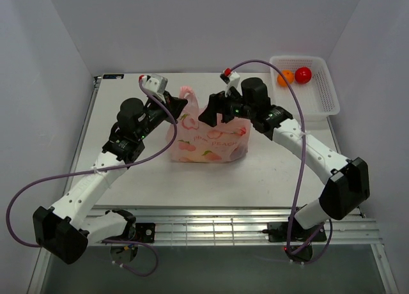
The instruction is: Take the fake fruits out of the plastic bag
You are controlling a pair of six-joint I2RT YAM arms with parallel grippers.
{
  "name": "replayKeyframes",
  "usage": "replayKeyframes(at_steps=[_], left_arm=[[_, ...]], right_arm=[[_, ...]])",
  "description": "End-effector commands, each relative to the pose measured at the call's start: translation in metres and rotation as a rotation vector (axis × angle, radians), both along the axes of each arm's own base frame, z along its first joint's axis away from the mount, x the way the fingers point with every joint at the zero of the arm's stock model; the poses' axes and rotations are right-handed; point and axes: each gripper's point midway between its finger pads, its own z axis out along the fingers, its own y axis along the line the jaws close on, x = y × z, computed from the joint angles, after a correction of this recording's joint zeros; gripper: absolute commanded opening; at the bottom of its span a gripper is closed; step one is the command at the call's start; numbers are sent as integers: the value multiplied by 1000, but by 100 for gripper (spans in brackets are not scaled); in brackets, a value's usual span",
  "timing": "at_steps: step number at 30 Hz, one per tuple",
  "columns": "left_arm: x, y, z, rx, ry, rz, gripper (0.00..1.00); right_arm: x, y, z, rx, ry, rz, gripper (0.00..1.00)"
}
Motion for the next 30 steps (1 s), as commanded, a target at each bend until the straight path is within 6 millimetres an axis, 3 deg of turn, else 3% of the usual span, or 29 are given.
replayKeyframes(at_steps=[1,5,8,11,15,16,17,22,25,30], left_arm=[[2,5,14,-20,-27,30,0],[4,8,13,-21,-21,53,0],[5,9,14,-26,-17,64,0],[7,8,10,-21,-6,64,0],[9,9,8,-16,1,72,0],[9,9,6,-13,5,73,0],[9,10,4,-12,10,79,0],[17,24,-12,-3,67,178,0],[21,37,-32,10,136,262,0],[20,44,-54,13,211,307,0]], right_arm=[[10,-7,-20,-81,68,-70,90],[6,-11,-54,-165,152,-91,90],[-2,-7,-71,-261,116,-37,90],[-20,14,-82,-265,59,131,90],[-27,42,-94,-236,-124,307,90],[-31,43,-111,-257,-152,353,90],[-37,47,-114,-236,-174,408,90],[-29,61,-153,-231,-167,438,90],[-24,68,-175,-238,-134,438,90],[-12,82,-190,-241,-187,399,90]])
